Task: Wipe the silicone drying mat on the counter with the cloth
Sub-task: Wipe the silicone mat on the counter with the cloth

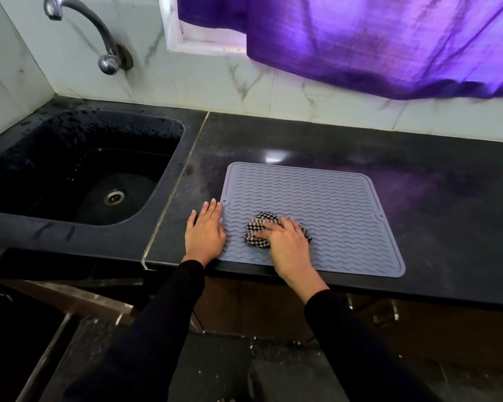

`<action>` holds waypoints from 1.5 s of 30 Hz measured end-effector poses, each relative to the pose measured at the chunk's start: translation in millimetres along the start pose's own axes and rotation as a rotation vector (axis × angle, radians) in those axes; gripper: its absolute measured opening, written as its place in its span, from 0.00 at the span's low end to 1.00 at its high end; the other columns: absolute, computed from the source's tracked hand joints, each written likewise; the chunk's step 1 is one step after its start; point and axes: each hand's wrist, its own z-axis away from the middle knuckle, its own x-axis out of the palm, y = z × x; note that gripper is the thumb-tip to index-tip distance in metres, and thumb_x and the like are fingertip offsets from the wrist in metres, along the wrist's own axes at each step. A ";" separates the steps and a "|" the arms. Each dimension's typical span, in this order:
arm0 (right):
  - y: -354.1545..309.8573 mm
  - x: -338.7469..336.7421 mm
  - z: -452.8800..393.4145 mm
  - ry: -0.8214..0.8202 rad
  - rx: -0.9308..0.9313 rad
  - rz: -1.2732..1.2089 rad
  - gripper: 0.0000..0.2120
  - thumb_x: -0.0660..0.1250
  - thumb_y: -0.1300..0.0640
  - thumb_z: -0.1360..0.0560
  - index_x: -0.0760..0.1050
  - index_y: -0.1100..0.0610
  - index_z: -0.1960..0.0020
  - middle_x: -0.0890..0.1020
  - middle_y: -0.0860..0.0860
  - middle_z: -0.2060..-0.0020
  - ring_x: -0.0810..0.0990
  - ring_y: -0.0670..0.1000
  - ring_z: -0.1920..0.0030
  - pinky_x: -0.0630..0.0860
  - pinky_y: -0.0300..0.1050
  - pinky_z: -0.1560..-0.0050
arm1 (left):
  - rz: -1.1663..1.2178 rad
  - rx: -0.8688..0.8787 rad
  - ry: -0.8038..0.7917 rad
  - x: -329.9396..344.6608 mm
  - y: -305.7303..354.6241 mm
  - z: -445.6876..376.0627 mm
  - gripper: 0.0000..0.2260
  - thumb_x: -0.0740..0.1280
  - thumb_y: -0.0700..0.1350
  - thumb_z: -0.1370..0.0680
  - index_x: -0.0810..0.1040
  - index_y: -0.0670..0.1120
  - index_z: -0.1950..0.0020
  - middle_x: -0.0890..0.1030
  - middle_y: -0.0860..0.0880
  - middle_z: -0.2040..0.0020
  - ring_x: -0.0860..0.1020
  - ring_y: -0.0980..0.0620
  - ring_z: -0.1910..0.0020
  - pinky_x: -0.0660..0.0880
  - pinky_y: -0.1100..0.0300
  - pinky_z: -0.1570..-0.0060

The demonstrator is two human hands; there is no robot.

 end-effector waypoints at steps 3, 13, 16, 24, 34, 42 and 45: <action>6.1 -10.6 -1.8 -0.004 0.075 0.050 0.21 0.60 0.67 0.24 0.75 0.49 0.37 0.71 0.52 0.31 0.61 0.55 0.27 0.49 0.52 0.24 | 0.002 -0.007 -0.004 -0.7 1.4 0.0 0.21 0.49 0.46 0.19 0.56 0.46 0.25 0.57 0.50 0.24 0.52 0.54 0.24 0.45 0.54 0.26; 30.0 -37.8 -12.9 0.170 0.477 -0.451 0.22 0.58 0.69 0.27 0.78 0.51 0.41 0.80 0.55 0.41 0.78 0.56 0.43 0.72 0.43 0.42 | 0.001 0.005 -0.001 -1.8 4.3 1.9 0.22 0.50 0.45 0.19 0.56 0.45 0.25 0.57 0.48 0.24 0.52 0.52 0.24 0.46 0.51 0.26; -1.9 -10.1 -2.6 0.024 0.122 -0.355 0.29 0.60 0.72 0.27 0.69 0.48 0.32 0.71 0.50 0.31 0.67 0.52 0.31 0.58 0.44 0.29 | 0.009 0.005 0.003 -1.9 3.6 1.9 0.22 0.50 0.45 0.19 0.56 0.45 0.25 0.57 0.48 0.24 0.53 0.52 0.24 0.46 0.51 0.26; 9.3 8.2 11.4 -0.029 -0.042 0.012 0.29 0.57 0.68 0.24 0.63 0.44 0.29 0.62 0.44 0.27 0.57 0.50 0.26 0.47 0.47 0.25 | 0.003 -0.004 -0.041 -3.0 0.5 -0.8 0.22 0.49 0.46 0.19 0.55 0.46 0.24 0.55 0.50 0.23 0.50 0.53 0.24 0.44 0.53 0.26; 73.9 -41.7 7.3 0.007 0.654 -0.263 0.13 0.61 0.59 0.24 0.80 0.52 0.43 0.81 0.57 0.45 0.78 0.59 0.44 0.74 0.46 0.46 | 0.030 -0.021 -0.049 -5.0 4.6 -1.6 0.22 0.50 0.45 0.19 0.56 0.45 0.25 0.56 0.48 0.24 0.51 0.52 0.24 0.45 0.51 0.26; 45.1 -18.3 10.5 0.154 0.314 -0.350 0.29 0.58 0.73 0.29 0.72 0.50 0.34 0.73 0.50 0.33 0.70 0.54 0.32 0.65 0.45 0.31 | 0.001 0.011 -0.063 -0.7 16.2 -13.7 0.22 0.50 0.46 0.19 0.55 0.45 0.25 0.55 0.46 0.23 0.50 0.48 0.24 0.45 0.46 0.27; 52.6 10.8 22.6 0.026 0.072 -0.071 0.33 0.59 0.71 0.27 0.64 0.45 0.29 0.63 0.47 0.27 0.58 0.52 0.26 0.46 0.46 0.25 | -0.030 0.031 -0.076 4.6 13.4 -12.3 0.22 0.48 0.47 0.18 0.51 0.46 0.24 0.52 0.48 0.23 0.49 0.50 0.24 0.43 0.48 0.26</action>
